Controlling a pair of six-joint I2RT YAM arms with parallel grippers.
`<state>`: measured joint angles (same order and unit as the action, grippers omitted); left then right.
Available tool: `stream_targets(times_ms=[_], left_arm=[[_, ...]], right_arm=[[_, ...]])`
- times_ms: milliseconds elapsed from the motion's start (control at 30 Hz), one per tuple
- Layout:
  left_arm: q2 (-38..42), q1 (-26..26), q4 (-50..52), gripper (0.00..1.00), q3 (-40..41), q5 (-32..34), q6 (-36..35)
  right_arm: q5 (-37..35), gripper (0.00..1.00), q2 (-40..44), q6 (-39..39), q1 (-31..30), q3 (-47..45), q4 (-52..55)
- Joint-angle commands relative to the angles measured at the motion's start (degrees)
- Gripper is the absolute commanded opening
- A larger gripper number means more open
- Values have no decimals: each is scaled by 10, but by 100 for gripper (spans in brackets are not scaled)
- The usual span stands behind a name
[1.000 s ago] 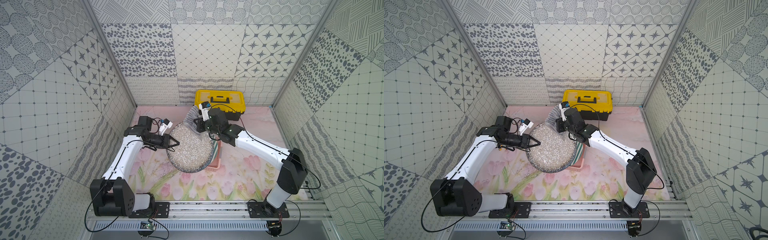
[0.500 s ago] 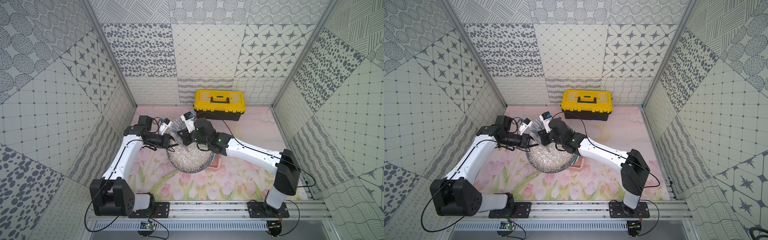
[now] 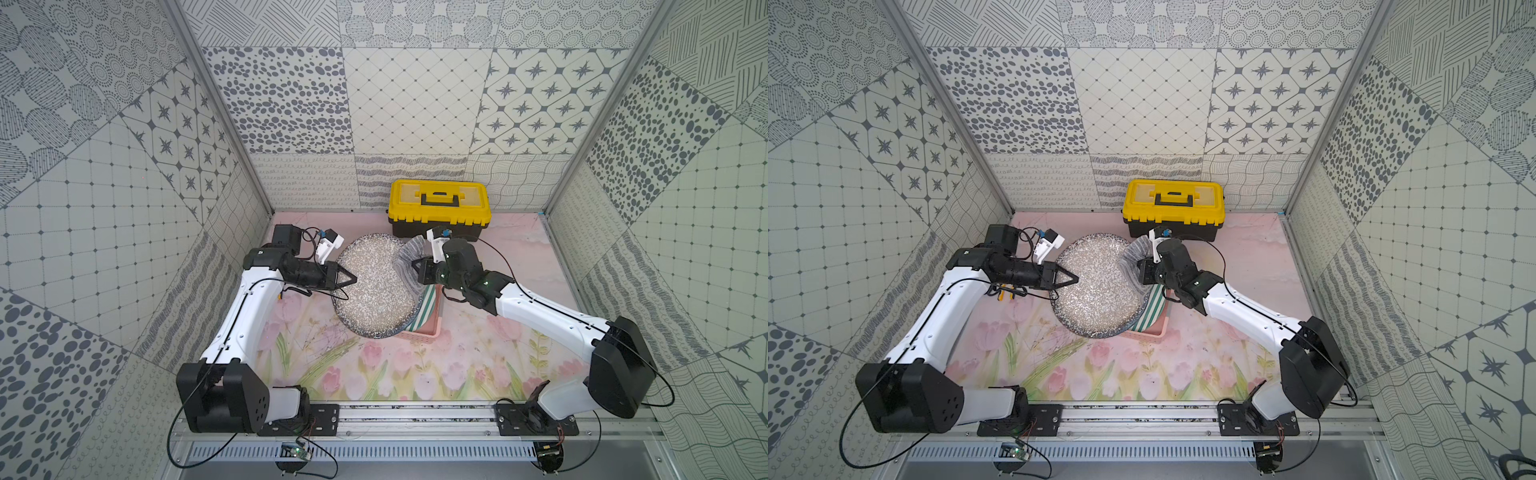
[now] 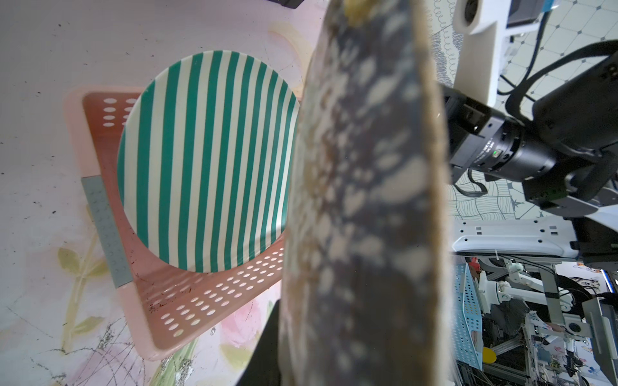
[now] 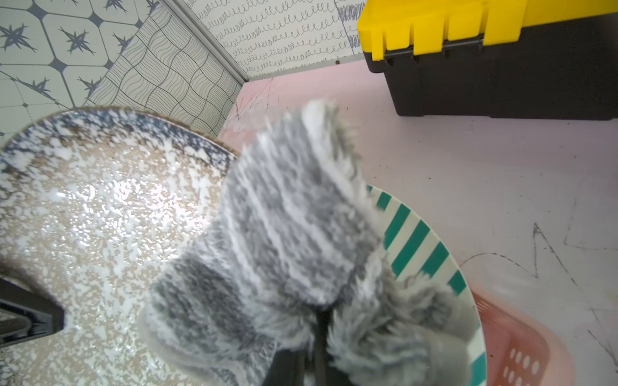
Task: Wipe the wet plate dry
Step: Wipe the plate with towel.
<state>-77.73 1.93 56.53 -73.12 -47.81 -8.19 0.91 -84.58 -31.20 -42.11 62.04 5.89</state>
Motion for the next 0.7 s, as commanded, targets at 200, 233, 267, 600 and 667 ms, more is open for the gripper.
stream_targets(times_ms=[200,233,267,600,667], left_arm=[[13,-4,-108,0,-14,-250,17],[13,-4,-112,0,-14,-250,23],[13,-4,-119,0,-14,-248,31],[12,-4,-143,0,-36,-248,82],[13,-4,-148,0,-41,-250,87]], right_arm=[[-25,0,-71,97,-123,109,9],[-16,0,-80,93,-129,117,6],[-2,0,-89,87,-133,122,-2],[3,0,-39,5,-51,35,-14],[14,0,-12,-10,-15,-2,-14]])
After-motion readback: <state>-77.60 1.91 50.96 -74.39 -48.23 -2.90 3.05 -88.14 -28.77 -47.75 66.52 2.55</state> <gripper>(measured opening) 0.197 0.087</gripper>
